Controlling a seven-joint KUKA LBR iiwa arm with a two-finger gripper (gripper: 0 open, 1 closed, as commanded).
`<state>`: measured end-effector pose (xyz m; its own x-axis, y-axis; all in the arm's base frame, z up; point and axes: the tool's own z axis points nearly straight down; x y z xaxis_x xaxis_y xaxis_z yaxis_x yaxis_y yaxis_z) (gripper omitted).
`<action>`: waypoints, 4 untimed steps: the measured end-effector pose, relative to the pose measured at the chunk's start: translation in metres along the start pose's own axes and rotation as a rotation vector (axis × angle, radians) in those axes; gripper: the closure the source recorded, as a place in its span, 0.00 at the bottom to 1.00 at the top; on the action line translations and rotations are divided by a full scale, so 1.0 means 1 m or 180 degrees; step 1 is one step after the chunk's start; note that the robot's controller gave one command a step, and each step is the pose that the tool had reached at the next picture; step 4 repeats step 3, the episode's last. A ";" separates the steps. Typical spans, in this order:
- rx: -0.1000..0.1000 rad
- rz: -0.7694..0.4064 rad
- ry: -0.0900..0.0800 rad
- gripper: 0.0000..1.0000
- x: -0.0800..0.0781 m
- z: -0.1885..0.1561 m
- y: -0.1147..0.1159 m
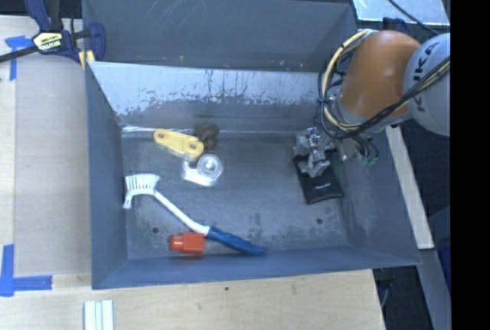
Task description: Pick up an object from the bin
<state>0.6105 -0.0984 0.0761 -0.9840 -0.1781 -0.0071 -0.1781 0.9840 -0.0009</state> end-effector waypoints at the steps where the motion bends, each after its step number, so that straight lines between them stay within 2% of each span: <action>1: 0.0000 0.0000 0.0000 1.00 0.000 0.000 0.000; 2: -0.0001 -0.0045 0.0002 1.00 -0.004 -0.095 0.001; 3: -0.0002 -0.0158 0.0007 1.00 0.008 -0.159 0.005; 4: -0.0002 -0.0158 0.0007 1.00 0.008 -0.159 0.005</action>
Offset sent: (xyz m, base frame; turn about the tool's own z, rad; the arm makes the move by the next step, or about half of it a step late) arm 0.0049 0.0024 0.1302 -0.0237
